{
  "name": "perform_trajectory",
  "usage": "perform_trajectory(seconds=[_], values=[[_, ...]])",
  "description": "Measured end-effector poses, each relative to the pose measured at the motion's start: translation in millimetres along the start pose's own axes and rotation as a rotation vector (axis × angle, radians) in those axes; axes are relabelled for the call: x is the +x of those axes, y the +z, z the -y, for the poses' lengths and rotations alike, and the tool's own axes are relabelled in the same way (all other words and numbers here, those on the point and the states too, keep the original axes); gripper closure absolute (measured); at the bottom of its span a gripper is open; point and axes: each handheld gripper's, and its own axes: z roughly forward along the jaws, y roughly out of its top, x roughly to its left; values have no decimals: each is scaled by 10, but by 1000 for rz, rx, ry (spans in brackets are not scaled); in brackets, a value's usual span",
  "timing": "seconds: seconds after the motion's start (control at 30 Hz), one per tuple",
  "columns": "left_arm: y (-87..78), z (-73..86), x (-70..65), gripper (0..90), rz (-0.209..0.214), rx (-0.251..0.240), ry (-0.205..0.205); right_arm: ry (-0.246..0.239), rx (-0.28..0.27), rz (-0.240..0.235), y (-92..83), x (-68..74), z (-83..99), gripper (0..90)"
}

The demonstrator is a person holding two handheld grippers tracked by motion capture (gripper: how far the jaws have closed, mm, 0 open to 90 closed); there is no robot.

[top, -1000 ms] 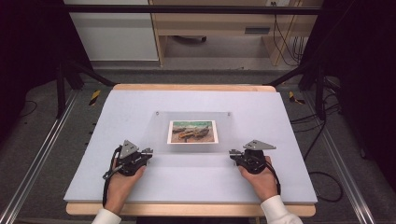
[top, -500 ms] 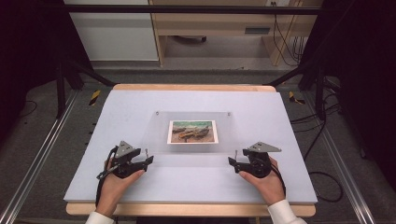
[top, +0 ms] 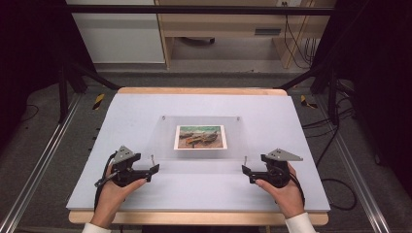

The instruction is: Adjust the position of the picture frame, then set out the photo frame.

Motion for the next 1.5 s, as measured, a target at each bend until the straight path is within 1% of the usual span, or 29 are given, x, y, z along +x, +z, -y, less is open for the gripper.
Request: perform_trajectory(seconds=[0.1,0.17,0.23,0.3,0.33,0.37,0.43,0.47,0.53,0.6,0.73,0.83,0.9,0.93,1.03,1.2,1.27,1.3,1.37,1.43,1.5], values=[[-48,-31,-6,79,6,-29,-12,1,-18,0,-22,-2,-19,95],[-85,-57,-9,78,6,-49,-12,4,-32,-3,-36,6,-35,95],[-134,-108,-16,78,6,-79,-17,-11,-48,-8,-56,15,-63,94],[-170,-188,-23,78,22,-90,0,-8,-63,-2,-69,23,-106,97],[-181,-243,-22,78,35,-92,8,-14,-68,0,-70,21,-137,101],[-179,-275,-20,80,39,-87,7,-17,-70,5,-70,13,-182,108],[-142,-352,-10,88,50,-59,5,-9,-73,7,-57,-5,-259,133],[-113,-392,-10,87,48,-58,15,-4,-73,10,-47,-13,-287,147],[-62,-442,-9,99,38,-58,18,2,-70,11,-16,-29,-357,160],[20,-504,3,99,37,-46,28,-3,-61,10,26,-51,-425,198],[155,-566,47,106,34,-41,13,5,-51,-5,147,-107,-517,215],[194,-556,57,115,39,-61,-14,28,-42,-10,220,-162,-529,211],[212,-533,43,118,36,-46,-7,39,-33,-12,237,-193,-516,198],[215,-515,37,118,42,-46,-14,55,-30,-14,239,-205,-504,195],[234,-469,24,117,48,-39,-25,71,-8,-28,258,-229,-482,180],[232,-451,28,120,47,-41,-40,90,9,-58,274,-222,-472,180],[232,-438,51,125,51,-44,-59,96,25,-76,296,-219,-463,177],[234,-431,60,134,57,-46,-70,88,31,-79,317,-219,-455,177],[238,-416,86,141,64,-46,-95,92,41,-87,341,-211,-448,177],[241,-400,104,147,75,-40,-117,96,48,-95,354,-202,-443,177],[246,-391,113,147,82,-30,-129,104,50,-109,359,-201,-435,176]])
